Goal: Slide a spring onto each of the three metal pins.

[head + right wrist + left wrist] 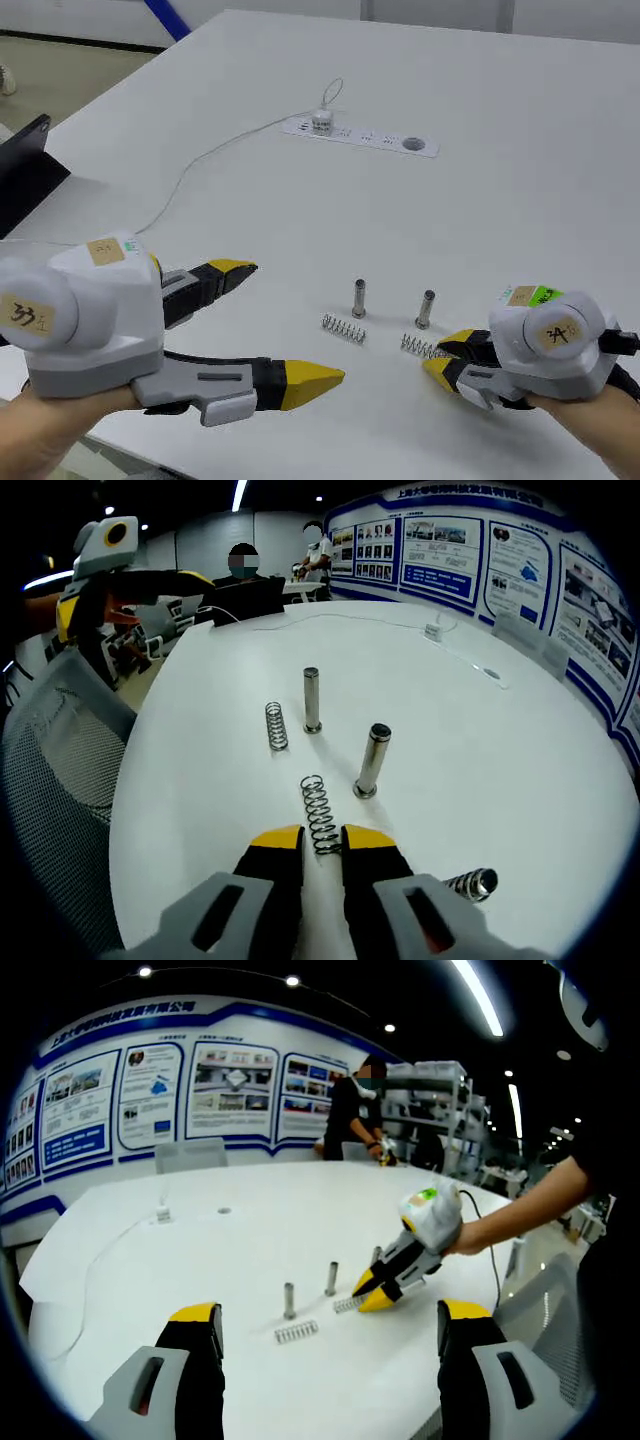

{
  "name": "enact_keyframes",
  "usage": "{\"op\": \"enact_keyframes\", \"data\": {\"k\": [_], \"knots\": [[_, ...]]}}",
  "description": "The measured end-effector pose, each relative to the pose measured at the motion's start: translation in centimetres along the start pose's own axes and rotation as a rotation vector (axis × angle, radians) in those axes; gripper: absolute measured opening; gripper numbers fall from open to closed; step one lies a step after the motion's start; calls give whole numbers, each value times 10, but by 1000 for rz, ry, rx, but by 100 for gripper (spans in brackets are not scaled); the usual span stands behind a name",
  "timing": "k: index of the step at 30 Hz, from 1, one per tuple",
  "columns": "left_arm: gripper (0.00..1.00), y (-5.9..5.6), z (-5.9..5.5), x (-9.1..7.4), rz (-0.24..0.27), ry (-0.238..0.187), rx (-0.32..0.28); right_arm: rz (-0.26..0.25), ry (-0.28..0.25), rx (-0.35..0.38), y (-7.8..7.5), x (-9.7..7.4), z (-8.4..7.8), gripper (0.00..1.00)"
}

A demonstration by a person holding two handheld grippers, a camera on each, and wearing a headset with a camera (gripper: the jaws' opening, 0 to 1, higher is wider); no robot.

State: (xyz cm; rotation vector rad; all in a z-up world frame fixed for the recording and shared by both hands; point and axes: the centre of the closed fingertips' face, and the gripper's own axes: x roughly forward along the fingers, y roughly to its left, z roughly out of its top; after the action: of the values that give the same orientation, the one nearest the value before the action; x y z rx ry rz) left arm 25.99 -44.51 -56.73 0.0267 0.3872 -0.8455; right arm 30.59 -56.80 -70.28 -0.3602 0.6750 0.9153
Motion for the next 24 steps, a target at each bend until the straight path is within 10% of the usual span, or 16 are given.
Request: {"op": "enact_keyframes", "data": {"k": [12,24], "knots": [[86,-13,1,1,-25,15,5,24,5,7,4,-3,-1,11],[77,-31,4,13,-82,27,30,89,-38,-91,19,-45,25,11]]}}
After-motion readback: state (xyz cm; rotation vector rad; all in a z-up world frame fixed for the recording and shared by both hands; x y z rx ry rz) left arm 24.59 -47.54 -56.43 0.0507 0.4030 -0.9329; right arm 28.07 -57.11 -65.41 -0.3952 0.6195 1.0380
